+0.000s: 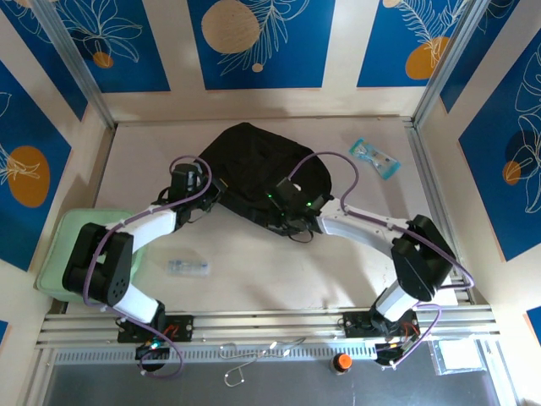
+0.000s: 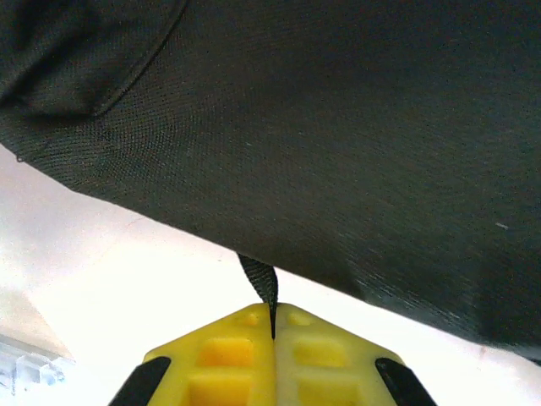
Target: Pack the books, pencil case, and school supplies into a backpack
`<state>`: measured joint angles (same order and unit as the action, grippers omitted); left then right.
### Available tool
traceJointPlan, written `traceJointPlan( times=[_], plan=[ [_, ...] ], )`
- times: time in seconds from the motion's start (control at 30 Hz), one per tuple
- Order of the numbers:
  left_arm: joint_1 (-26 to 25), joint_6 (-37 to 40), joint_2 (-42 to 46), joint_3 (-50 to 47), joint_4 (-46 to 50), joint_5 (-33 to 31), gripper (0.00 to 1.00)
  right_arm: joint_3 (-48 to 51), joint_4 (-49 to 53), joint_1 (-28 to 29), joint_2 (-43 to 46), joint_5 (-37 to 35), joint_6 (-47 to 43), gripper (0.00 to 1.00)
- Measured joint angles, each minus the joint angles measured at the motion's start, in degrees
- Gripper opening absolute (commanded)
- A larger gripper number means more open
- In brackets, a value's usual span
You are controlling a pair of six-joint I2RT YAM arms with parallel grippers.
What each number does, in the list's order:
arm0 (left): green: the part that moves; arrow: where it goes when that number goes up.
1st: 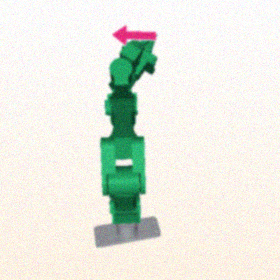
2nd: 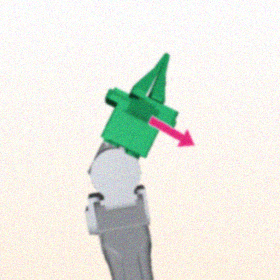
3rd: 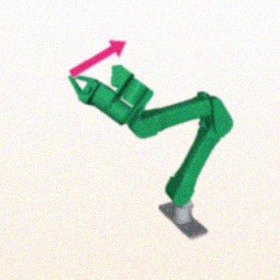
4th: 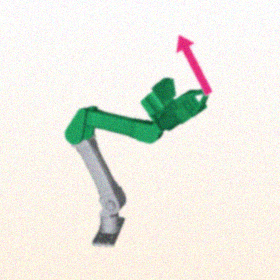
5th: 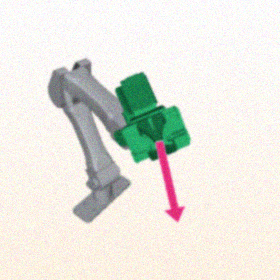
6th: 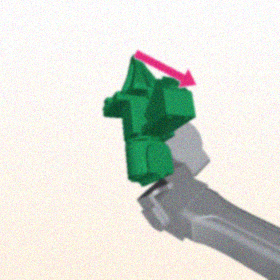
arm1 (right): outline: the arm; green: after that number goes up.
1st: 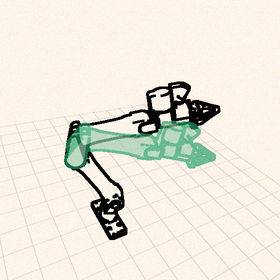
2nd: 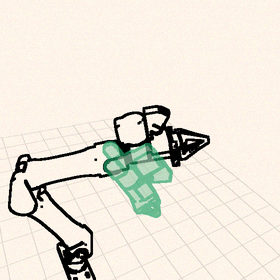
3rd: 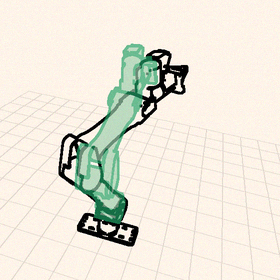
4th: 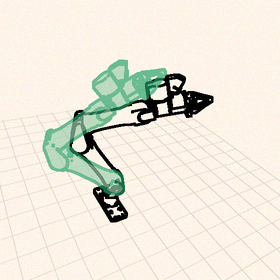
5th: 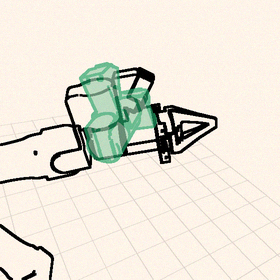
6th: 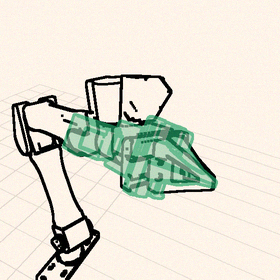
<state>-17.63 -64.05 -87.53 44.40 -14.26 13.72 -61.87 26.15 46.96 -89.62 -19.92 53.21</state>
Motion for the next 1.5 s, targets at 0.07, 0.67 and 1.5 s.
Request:
traceJointPlan(
  times=[0.07, 0.67, 1.5],
  plan=[
    [0.2, 0.1, 0.0, -0.2, 0.2, -0.2, 0.0, 1.7, 0.0, -0.5, 2.1, -0.6, -0.2, 0.0],
    [1.8, 0.3, -4.5, -0.6, -0.7, 0.3, 0.0, 11.2, 3.4, -10.1, 13.7, -3.1, -2.3, 0.0],
    [7.0, 12.2, -8.1, 6.3, 8.9, 1.6, 0.58, -1.5, 1.8, -13.4, 1.1, 6.4, -18.0, 0.0]
  ],
)
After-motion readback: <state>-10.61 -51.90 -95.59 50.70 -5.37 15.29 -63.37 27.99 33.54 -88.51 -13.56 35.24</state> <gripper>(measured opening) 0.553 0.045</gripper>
